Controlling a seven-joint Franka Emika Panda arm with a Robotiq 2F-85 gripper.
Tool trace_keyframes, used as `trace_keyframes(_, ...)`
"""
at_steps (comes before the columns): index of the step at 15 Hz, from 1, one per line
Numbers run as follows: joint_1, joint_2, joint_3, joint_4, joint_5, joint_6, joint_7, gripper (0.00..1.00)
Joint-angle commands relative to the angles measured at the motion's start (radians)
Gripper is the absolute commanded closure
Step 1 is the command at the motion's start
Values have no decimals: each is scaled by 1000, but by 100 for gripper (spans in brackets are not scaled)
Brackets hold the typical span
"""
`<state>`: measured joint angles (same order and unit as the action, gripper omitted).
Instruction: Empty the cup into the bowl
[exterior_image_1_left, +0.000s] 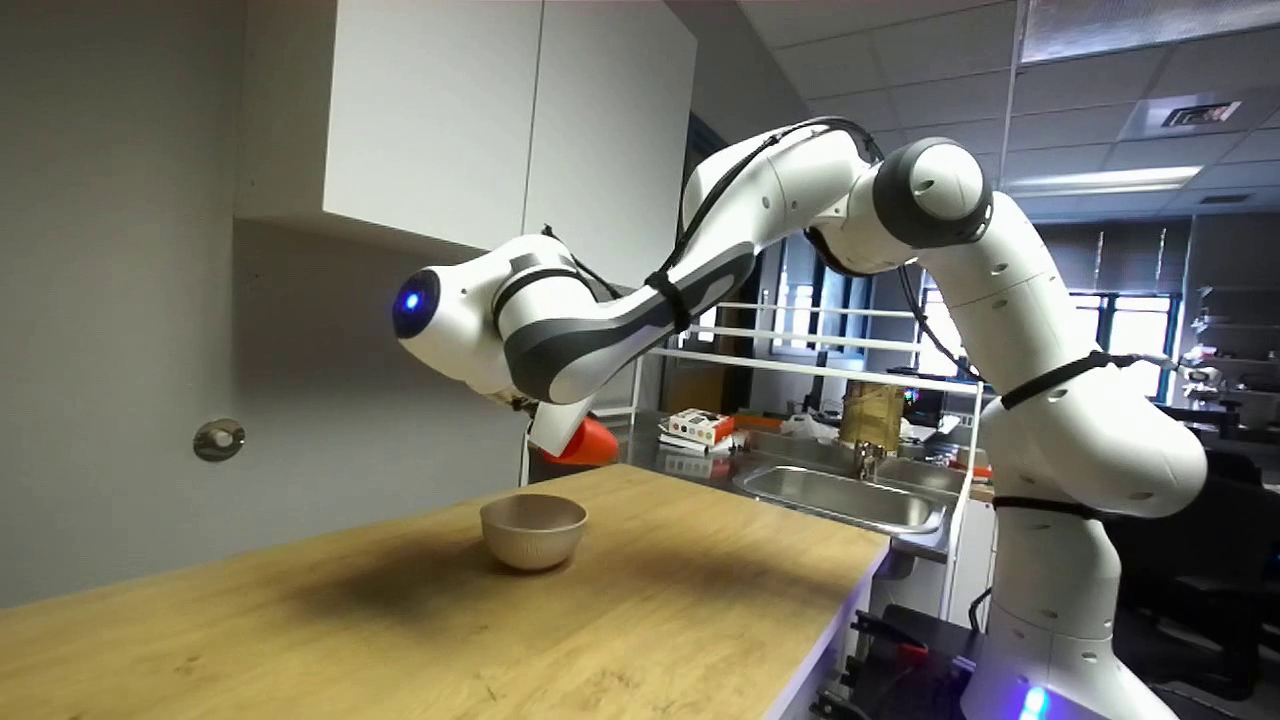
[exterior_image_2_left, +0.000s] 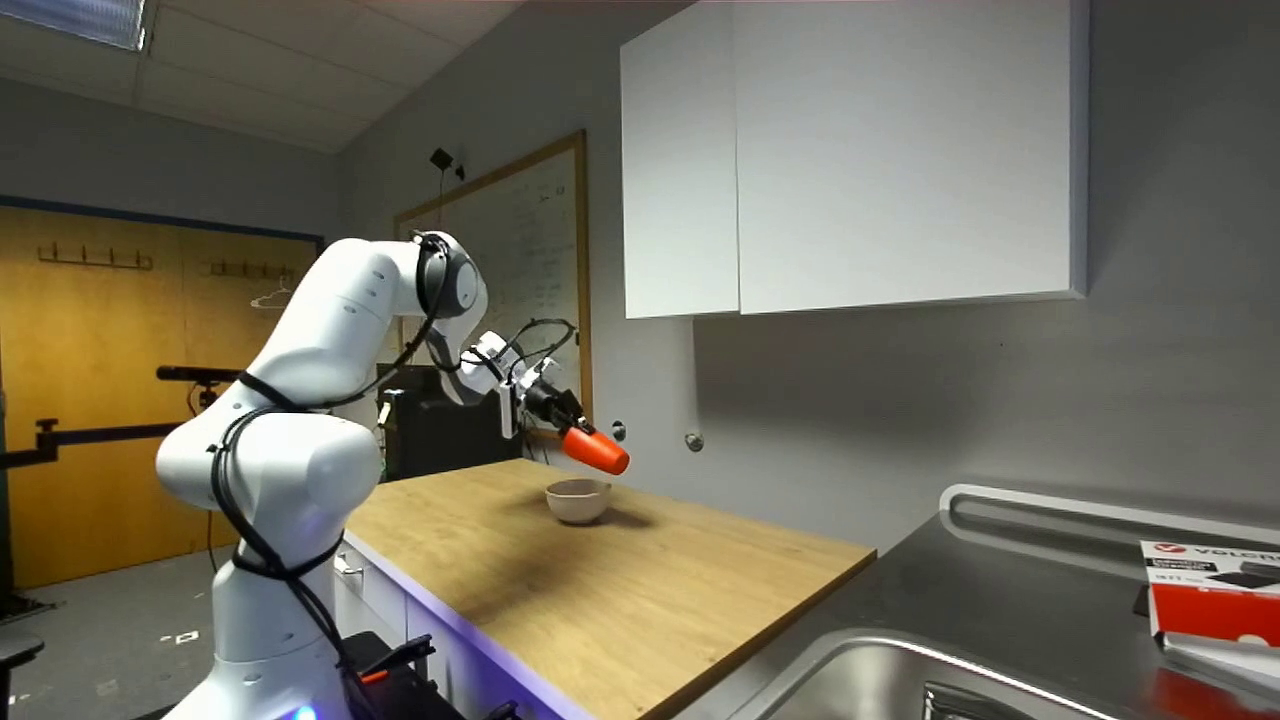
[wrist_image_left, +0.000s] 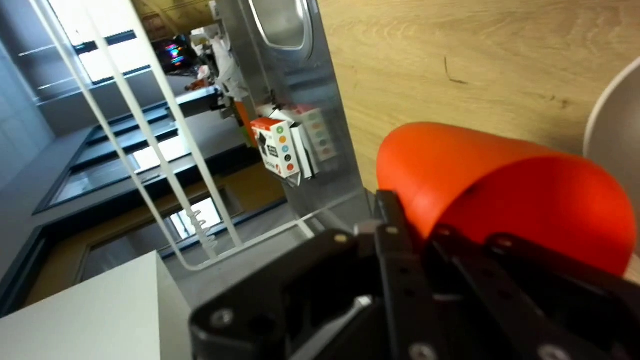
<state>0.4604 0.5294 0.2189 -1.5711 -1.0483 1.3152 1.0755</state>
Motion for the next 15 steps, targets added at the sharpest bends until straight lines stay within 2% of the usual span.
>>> trace_keyframes(1, 66, 119, -30, 135, -113, -107, -23, 99)
trace_keyframes(7, 99, 214, -52, 211, -259, -224, -8, 99)
trace_keyframes(15, 113, 256, -57, 215, -388, -341, 21, 99)
